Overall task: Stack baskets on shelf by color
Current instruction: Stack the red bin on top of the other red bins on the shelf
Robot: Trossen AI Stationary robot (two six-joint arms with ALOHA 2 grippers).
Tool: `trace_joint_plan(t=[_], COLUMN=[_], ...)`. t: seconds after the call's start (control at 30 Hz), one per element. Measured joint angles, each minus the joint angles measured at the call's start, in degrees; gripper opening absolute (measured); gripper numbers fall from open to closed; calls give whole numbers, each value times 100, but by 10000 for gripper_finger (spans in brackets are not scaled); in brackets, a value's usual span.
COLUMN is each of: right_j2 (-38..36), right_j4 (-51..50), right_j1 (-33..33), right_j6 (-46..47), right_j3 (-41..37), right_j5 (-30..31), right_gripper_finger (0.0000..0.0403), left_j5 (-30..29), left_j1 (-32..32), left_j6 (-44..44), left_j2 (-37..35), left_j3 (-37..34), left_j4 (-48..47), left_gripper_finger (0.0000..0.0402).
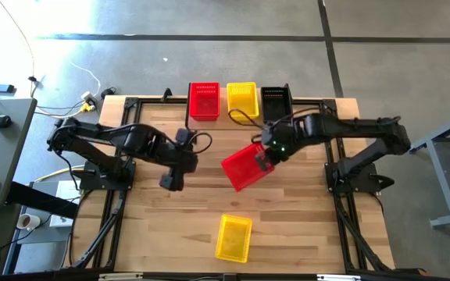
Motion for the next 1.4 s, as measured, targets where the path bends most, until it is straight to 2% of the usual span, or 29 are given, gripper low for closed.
trace_joint_plan(t=[0.33,0.7,1.27,1.4], right_j2=[511,875,903,903], right_j4=[249,1073,1418,1416], right_j1=[-269,-258,-253,-194], right_j6=[-3,120,236,146], right_j3=[2,-2,-2,-2], right_j5=[-387,-602,-793,-839], right_gripper_finger=[0,0,0,0], left_j5=[-157,59,-159,-160], left_j1=[-298,-366,-347,-334], left_j6=[852,1695,1975,1976], left_j2=[5,280,970,1054], left_j3=[2,7,0,0], left_j4=[651,1043,1049,1032], left_gripper_finger=[209,209,209,196])
